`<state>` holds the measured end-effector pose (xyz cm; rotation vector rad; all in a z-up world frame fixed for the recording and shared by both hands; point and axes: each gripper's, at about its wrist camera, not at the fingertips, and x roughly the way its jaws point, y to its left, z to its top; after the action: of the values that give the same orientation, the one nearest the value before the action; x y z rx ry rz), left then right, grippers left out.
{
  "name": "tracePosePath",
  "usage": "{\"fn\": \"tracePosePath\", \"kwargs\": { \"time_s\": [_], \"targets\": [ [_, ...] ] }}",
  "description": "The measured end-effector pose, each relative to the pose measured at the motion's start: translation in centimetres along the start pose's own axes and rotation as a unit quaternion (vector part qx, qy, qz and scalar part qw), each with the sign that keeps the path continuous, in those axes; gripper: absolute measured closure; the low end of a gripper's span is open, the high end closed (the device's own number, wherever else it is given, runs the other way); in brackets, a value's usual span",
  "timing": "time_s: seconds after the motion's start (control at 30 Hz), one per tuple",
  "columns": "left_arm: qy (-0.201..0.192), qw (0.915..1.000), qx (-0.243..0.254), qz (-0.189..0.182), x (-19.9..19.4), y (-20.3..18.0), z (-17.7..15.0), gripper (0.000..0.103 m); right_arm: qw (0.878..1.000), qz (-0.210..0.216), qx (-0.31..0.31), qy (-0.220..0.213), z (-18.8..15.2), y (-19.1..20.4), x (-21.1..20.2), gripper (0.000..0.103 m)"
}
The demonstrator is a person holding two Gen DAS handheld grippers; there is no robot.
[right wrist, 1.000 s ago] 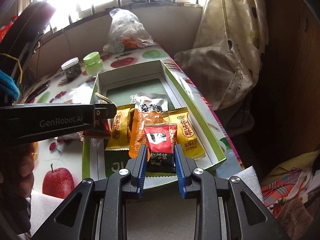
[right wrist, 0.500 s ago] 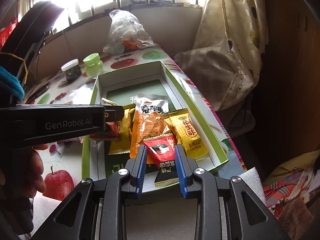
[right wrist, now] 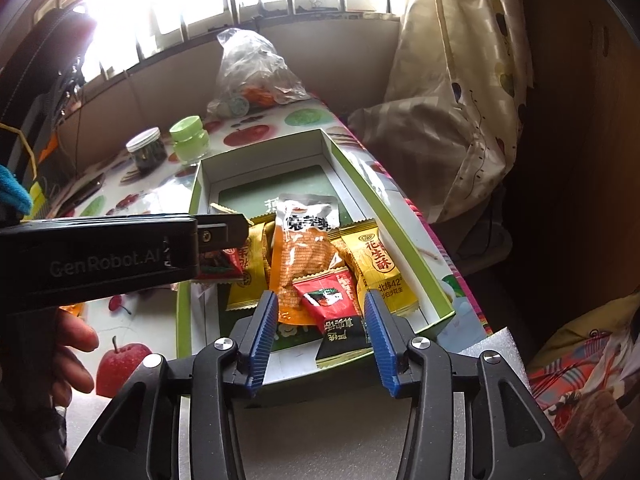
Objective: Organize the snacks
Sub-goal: 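Lower both snacks into the box and open the left then right gripper, then move both open grippers out of the box toward the orange konjac packet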
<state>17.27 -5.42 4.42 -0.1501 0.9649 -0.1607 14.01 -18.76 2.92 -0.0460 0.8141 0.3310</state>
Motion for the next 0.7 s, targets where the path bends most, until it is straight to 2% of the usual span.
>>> {"fn": "tracePosePath", "kwargs": {
  "time_s": [0.23, 0.4, 0.7],
  "targets": [
    [-0.019, 0.9998, -0.003, 0.005, -2.5, 0.5, -0.9, 0.049, 1.000, 0.004, 0.004, -0.012, -0.3, 0.3, -1.1, 0.056],
    [-0.032, 0.9993, -0.015, 0.011, -4.8, 1.8, -2.2, 0.049, 0.999, 0.023, -0.009, -0.028, -0.2, 1.4, -2.3, 0.056],
    [-0.051, 0.9942, -0.071, 0.062, -9.6, 7.4, -6.1, 0.049, 0.988, 0.119, -0.088, -0.036, 0.2, 6.6, -3.0, 0.055]
  ]
}}
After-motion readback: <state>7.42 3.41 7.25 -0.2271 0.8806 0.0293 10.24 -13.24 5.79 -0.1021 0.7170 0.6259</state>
